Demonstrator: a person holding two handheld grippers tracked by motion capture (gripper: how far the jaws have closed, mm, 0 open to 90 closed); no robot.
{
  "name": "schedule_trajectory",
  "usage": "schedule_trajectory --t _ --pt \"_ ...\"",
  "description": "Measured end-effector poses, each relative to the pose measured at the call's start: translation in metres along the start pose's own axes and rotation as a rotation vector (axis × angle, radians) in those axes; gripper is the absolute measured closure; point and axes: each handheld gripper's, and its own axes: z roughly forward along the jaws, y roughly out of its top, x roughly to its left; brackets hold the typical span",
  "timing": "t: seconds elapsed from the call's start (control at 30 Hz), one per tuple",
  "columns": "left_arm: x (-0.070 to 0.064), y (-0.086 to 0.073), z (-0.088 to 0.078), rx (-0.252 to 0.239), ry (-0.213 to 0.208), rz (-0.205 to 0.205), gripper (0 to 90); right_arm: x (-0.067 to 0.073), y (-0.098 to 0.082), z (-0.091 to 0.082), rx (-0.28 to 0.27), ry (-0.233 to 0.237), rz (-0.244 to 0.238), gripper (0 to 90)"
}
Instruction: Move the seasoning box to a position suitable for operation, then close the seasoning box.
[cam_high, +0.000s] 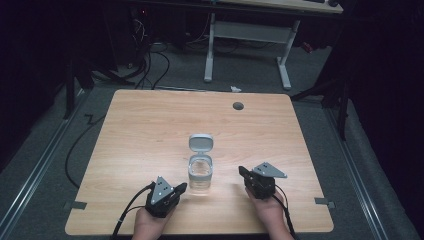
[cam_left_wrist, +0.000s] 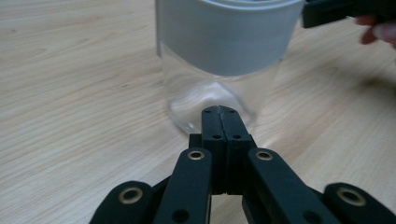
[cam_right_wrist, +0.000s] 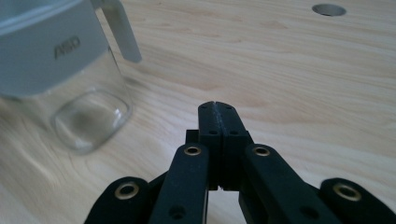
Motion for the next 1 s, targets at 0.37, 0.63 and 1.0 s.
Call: schedule_trajectory --t 0.37,0.63,1.0 --pt "-0.008 -0.01 0.013 0.036 -0.033 0.011 90.0 0.003 0.044 0.03 -0.029 0.025 0.01 90.0" --pt "-0.01 -0.01 0.017 0.017 -0.045 -0.006 90.0 0.006 0.069 0.042 -0.059 0.049 -0.008 90.0" --pt "-0.008 -0.01 0.017 0.005 -0.048 -0.029 90.0 0.015 0.087 0.059 -0.075 0.083 -0.024 90.0"
